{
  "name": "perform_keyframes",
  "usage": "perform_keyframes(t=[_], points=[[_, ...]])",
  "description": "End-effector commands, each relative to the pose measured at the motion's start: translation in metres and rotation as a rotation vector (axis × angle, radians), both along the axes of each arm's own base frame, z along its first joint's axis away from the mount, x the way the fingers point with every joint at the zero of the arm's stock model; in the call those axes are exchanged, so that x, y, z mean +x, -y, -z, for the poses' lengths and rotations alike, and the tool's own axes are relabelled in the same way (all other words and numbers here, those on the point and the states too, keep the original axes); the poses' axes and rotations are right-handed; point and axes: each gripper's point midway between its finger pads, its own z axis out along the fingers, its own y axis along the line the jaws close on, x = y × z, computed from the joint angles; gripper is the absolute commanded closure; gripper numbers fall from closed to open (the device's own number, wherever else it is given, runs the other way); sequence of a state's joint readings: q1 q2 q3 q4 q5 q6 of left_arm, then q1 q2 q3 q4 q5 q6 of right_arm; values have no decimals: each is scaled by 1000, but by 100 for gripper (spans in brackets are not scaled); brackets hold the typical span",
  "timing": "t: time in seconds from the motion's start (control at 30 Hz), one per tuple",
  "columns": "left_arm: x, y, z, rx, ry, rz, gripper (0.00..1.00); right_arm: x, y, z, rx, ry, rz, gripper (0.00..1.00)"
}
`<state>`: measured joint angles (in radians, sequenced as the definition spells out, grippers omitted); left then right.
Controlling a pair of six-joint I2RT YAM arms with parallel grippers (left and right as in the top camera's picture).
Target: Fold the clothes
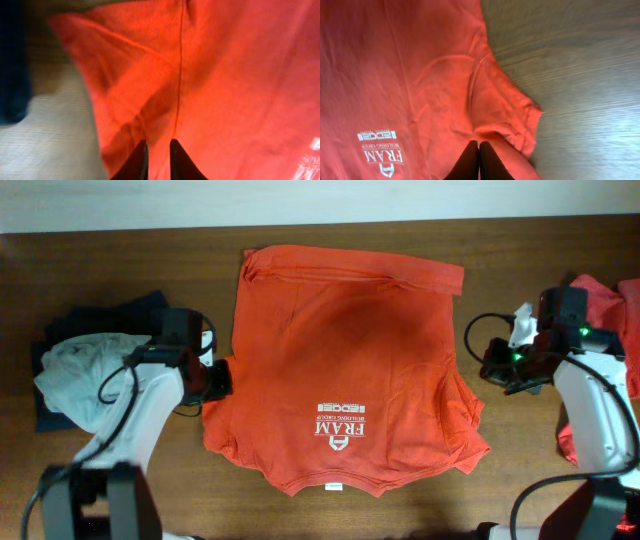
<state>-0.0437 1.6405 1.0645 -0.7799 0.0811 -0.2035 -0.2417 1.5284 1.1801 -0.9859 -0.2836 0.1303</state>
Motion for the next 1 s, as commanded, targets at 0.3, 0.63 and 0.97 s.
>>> perform_keyframes(t=[0.3,0.63,0.97], points=[[-13,23,89,-51,-212,34,90,2,-8,13,61,2,21,92],[66,-78,117,34,-50,-411,99,8,-9,11,61,30,15,92],[115,-130,57,-18,27,-511,87,30,-59,44,102,65,-139,86]])
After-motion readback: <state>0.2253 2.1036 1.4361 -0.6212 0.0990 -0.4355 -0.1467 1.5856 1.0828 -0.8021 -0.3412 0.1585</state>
